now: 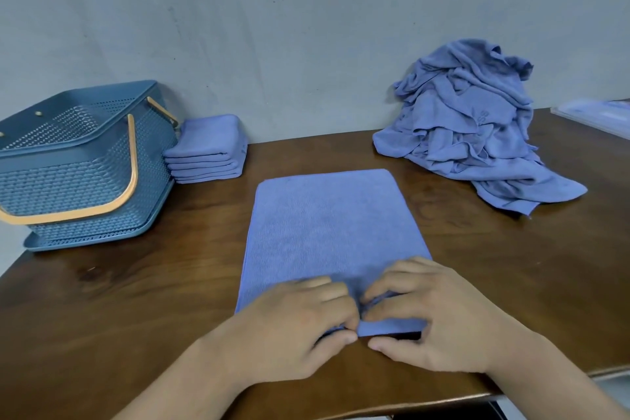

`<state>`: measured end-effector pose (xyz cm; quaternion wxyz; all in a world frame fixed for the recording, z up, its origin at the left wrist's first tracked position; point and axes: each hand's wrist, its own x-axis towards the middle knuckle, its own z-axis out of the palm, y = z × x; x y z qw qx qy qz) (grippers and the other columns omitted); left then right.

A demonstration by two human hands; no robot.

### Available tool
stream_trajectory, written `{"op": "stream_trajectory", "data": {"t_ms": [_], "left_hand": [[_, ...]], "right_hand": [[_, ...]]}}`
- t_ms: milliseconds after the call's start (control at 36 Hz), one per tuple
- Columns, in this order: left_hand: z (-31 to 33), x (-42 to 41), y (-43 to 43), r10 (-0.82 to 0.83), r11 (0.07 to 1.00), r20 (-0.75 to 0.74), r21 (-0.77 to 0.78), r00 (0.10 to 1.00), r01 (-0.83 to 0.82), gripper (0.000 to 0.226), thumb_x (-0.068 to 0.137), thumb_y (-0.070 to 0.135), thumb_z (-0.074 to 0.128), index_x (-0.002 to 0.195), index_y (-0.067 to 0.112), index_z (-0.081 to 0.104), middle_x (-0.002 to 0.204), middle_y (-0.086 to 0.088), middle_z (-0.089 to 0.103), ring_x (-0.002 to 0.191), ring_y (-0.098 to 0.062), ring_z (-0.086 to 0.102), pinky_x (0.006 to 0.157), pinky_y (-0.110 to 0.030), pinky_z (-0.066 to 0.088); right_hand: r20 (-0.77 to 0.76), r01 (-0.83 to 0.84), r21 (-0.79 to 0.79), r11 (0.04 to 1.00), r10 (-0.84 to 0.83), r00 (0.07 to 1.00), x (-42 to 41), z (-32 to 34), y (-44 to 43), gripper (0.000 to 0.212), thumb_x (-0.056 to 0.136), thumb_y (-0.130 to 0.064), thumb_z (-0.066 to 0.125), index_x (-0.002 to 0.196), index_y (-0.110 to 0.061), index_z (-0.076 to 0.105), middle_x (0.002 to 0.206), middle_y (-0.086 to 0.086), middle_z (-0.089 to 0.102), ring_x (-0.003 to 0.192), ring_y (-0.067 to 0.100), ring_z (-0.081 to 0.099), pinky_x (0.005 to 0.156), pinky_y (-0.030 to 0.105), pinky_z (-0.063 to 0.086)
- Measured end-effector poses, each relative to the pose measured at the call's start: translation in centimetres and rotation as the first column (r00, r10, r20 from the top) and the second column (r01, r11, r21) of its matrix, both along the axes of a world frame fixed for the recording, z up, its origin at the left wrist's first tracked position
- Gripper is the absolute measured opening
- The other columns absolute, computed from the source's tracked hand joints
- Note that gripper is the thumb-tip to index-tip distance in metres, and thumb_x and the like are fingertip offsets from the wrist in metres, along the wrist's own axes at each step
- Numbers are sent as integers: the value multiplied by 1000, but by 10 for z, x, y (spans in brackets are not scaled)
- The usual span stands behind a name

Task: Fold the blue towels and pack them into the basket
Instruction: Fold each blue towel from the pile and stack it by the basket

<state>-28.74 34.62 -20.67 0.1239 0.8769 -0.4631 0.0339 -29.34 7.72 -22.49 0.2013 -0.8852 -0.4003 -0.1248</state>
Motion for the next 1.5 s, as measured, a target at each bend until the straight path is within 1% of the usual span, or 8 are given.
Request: {"op": "stream_trajectory", "data": {"t_ms": [250,417,639,806,917,1111,1361,1500], "left_hand": [[0,0,0,56,996,-85,-60,995,-62,12,109,42,49,105,32,55,101,18,50,94,-3,51,82,-14,37],[-7,-7,-15,126,991,66,-62,990,-122,31,99,63,57,104,32,54,98,18,50,86,-2,48,71,-14,32],[-20,-7,5,228,974,254,-60,940,-220,21,105,51,53,103,33,64,101,15,56,88,-10,55,71,-30,53],[-21,-13,59,317,945,89,-112,944,-307,17,102,44,58,118,39,64,120,27,57,107,1,60,94,-20,43],[-19,-21,87,390,886,-92,-235,916,-400,24,98,43,61,121,43,70,132,34,60,125,7,58,103,-15,43],[-10,-28,90,472,725,-367,-355,801,-590,15,98,41,67,110,46,77,109,20,76,100,-10,73,89,-35,54],[3,-27,80,414,640,-471,-457,779,-617,13,98,29,71,105,35,80,103,8,79,97,-13,73,90,-31,52],[28,4,71,270,564,-547,-577,792,-591,19,101,36,71,101,19,79,88,-3,73,80,-26,65,79,-34,45]], "right_hand": [[72,19,-28,999,-17,997,-2,0,3,14,98,-47,69,109,-41,77,115,-27,67,104,-1,62,95,25,46],[73,19,-45,999,-16,997,-2,0,3,13,103,-42,63,106,-37,74,111,-25,67,100,0,59,89,28,47],[34,76,-60,995,-74,997,-6,1,-8,16,101,-46,64,115,-41,70,117,-29,65,106,-4,60,96,24,47],[4,295,24,955,-295,956,-15,-7,-47,28,94,-43,68,122,-47,71,129,-38,62,124,-15,55,102,27,53],[-220,399,154,904,-362,906,-19,-3,-56,35,93,-28,76,118,-53,74,126,-40,64,120,-11,61,98,16,50],[-546,502,322,803,-275,791,-25,14,-50,23,101,-27,68,111,-44,80,110,-24,77,105,3,72,94,31,53],[-617,509,428,746,-170,768,-25,28,-44,25,101,-20,68,108,-39,83,112,-15,79,110,4,72,97,22,51],[-612,530,543,651,-126,781,4,40,-40,19,102,-16,65,107,-22,82,102,5,78,101,31,71,96,44,53]]}}
